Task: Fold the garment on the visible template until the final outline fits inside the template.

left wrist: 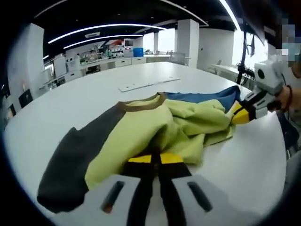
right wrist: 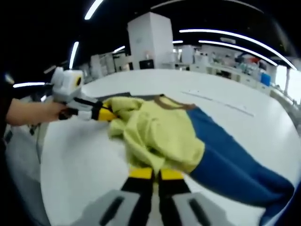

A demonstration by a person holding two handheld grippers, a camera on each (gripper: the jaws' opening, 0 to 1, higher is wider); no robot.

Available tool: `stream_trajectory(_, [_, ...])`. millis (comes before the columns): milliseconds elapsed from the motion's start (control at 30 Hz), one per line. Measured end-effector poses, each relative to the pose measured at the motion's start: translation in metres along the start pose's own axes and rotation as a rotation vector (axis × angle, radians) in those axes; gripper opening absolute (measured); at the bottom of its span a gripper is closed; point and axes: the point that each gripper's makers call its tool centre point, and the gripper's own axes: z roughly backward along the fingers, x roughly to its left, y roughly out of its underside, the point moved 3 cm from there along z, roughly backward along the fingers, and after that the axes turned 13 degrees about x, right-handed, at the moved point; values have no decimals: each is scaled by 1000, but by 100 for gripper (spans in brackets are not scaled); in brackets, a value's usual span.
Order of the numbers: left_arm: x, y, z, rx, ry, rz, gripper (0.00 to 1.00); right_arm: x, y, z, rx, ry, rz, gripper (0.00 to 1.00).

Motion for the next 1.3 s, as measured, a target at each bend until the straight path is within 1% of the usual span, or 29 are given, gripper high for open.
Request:
stream_trajectory(100, [-3,-1,10,-9,6,-6,0,1,0,2,2,-6,7,0])
stream_trajectory(133, [2,0,10,-10,7,-4,0,1,0,3,3,-8,9,0])
stream_trajectory(333, [-14,-5,37,-34,20,1,0,7,0,20,-7,-7,13,0])
stream_trajectory(400, [-14,-4,39,-39,25,4,0,9,1,25,-9,-7,16,0])
stream_trajectory(467, [-23,-6,48,-45,36,7,0,12,3,29,-8,-9,21,0])
stream_trajectory(600, [-32,-3,59,-42,52,16,0,18,5,40,-12,-13,17,0])
stream_trajectory(867, [-41,8,77,-26,84,46,0,30,9,57,-23,-20,24,0])
stream_trajectory(967, [-44,12,83,-13,83,48,0,36,11,64,-23,-26,22,0])
stream_trajectory(1033, [-44,17,86,-1,80,51,0,37,12,65,-22,-30,25,0])
stream_trajectory(1167, [-52,24,94,10,96,65,0,44,21,68,7,-23,52,0])
stream_trajectory(1233, [-53,28,98,27,95,75,0,48,26,69,17,-26,57,0])
stream_trajectory(1300, [-54,31,102,31,100,84,0,53,29,69,24,-32,62,0])
